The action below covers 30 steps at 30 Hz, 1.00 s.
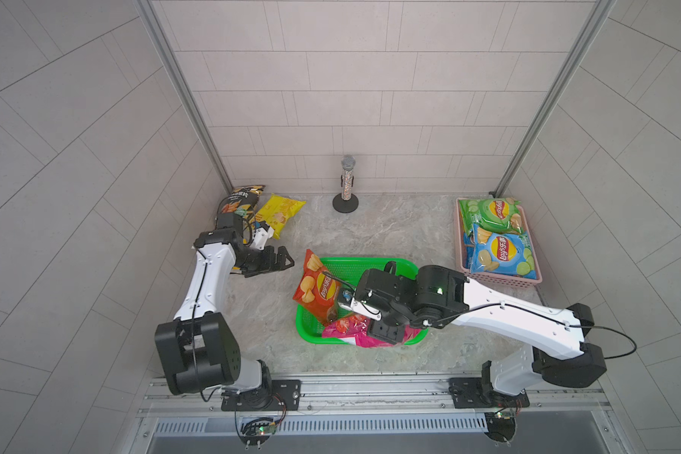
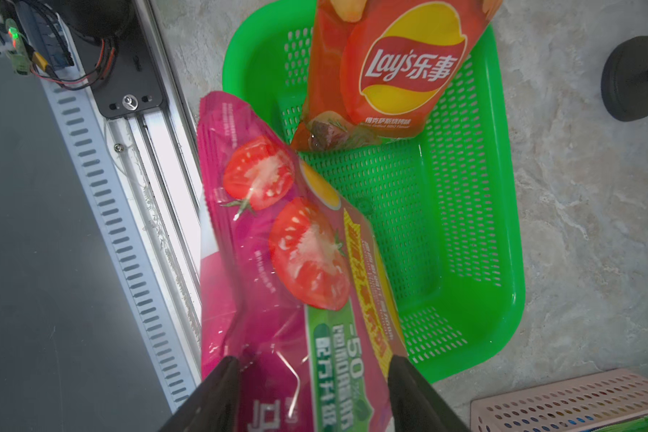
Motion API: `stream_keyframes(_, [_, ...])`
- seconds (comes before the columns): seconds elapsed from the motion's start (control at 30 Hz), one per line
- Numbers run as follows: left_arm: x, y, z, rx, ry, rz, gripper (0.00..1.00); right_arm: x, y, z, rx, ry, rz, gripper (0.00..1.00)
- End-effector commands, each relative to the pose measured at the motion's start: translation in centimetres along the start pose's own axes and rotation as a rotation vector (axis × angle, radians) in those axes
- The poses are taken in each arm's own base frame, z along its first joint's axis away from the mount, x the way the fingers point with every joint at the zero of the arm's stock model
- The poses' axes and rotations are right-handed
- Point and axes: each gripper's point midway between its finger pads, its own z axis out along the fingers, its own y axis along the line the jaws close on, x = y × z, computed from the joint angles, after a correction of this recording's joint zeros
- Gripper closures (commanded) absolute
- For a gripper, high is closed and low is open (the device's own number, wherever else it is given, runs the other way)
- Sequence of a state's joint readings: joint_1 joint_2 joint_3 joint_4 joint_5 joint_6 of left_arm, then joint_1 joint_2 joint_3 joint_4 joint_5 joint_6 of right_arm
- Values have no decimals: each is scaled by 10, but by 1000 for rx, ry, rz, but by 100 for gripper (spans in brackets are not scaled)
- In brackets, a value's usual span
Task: Put the potato chips into the basket
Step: Adjust the potato chip in the basket.
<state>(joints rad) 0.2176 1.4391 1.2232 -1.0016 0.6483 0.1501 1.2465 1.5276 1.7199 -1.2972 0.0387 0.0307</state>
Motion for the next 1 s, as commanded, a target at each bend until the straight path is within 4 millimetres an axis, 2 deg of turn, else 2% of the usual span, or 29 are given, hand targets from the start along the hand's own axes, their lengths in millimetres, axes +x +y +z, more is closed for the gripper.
stream_keyframes(0.0, [1,0,4,20,9,-6,0,6,-2,-18,10,-5,-12,31])
stream_keyframes(0.2, [1,-1,5,27,7,-8,0,11,5,-31,9,-10,-25,31])
stream_keyframes(0.37, [1,-1,6,35,11,-11,0,29,11,-21,39,100,-70,30])
stream_keyframes(0.47, [1,-1,7,39,14,-16,0,32,12,-17,56,121,-81,30])
stream_keyframes(0.7, [1,-1,7,39,14,-15,0,25,13,-9,75,119,-106,36])
stream_keyframes(0.97, [1,-1,7,39,16,-19,0,19,7,-5,116,132,-110,50])
